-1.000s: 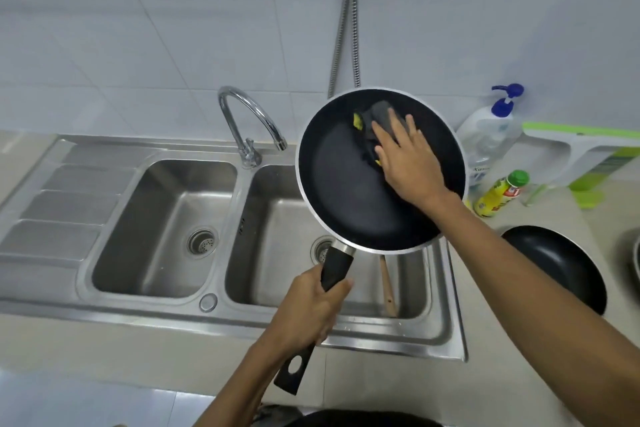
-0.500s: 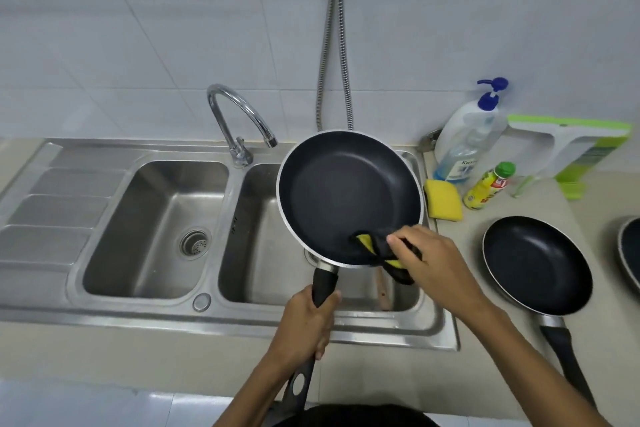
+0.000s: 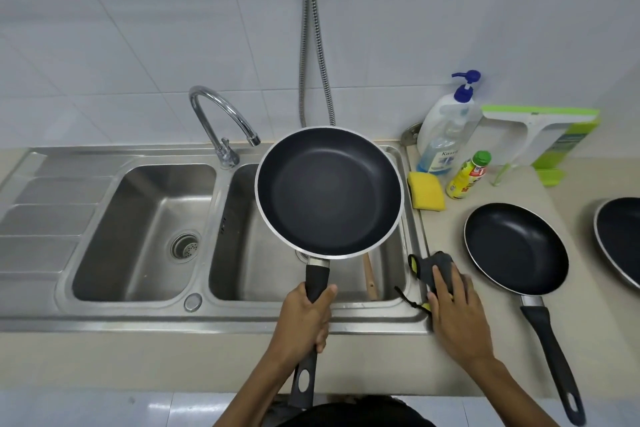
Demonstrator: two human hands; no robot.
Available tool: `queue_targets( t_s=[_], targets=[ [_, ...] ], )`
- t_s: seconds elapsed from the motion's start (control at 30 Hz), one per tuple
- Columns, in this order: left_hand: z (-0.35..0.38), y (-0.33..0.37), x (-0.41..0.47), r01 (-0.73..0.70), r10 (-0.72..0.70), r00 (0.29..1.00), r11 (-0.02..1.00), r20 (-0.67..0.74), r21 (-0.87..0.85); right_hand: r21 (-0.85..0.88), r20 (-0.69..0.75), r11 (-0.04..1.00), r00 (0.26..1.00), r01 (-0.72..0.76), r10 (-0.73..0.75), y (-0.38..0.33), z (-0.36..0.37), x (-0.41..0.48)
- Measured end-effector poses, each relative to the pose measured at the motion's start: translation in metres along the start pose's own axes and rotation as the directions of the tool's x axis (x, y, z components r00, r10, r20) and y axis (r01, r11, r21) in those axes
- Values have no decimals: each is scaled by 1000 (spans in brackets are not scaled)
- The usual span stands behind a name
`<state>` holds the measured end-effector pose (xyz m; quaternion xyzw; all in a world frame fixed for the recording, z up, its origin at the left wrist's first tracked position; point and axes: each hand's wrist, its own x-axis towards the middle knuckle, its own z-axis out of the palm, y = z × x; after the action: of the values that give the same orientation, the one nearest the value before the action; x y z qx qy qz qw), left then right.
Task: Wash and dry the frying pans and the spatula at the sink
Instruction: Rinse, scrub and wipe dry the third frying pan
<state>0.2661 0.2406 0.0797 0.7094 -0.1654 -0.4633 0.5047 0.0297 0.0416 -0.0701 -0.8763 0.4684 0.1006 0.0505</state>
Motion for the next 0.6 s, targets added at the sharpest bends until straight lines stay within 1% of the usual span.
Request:
queue_targets(
  t_s=[0.07, 0.13, 0.17, 0.2, 0.23, 0.27, 0.33, 0.4, 0.47, 0.5, 0.57, 0.6],
  targets=[
    [5, 2, -3, -2, 2, 1000, 1000, 4, 12, 55, -65, 998, 997, -24, 28, -11, -21, -7],
    [11, 4, -5, -6, 6, 1000, 999, 7, 34, 115, -73, 993, 997, -28, 36, -24, -48, -19],
    [13, 5, -6, -15, 14, 1000, 999, 7, 50, 160, -102, 987, 994, -24, 41, -33, -60, -26],
    [16, 6, -7, -21, 21, 1000, 998, 4, 60, 236, -133, 972, 990, -8, 41, -44, -70, -33],
    [21, 8, -8, -22, 22, 1000, 998, 0, 54, 357, -138, 934, 989, 4, 48, -56, -82, -42],
    [26, 11, -10, -25, 26, 1000, 999, -4, 30, 514, -104, 858, 993, 9, 52, -71, -97, -50],
    [36, 19, -13, -62, 62, 998, 998, 4, 3, 760, 18, 649, 1000, -27, 20, -100, -123, -68],
    [46, 24, -16, -123, 123, 992, 992, 9, 37, 898, 144, 423, 989, -118, -31, -126, -141, -88],
    [54, 26, -19, -155, 156, 988, 986, -8, 59, 954, 236, 204, 970, -222, -50, -145, -153, -105],
    [58, 27, -22, -156, 156, 988, 987, -14, 44, 952, 281, 135, 959, -273, -44, -150, -153, -111],
    [65, 27, -29, -153, 153, 988, 988, 11, 0, 941, 335, 64, 941, -332, -43, -159, -161, -124],
    [68, 27, -35, -157, 157, 987, 988, 25, -9, 946, 323, 46, 946, -321, -41, -159, -163, -131]
  ],
)
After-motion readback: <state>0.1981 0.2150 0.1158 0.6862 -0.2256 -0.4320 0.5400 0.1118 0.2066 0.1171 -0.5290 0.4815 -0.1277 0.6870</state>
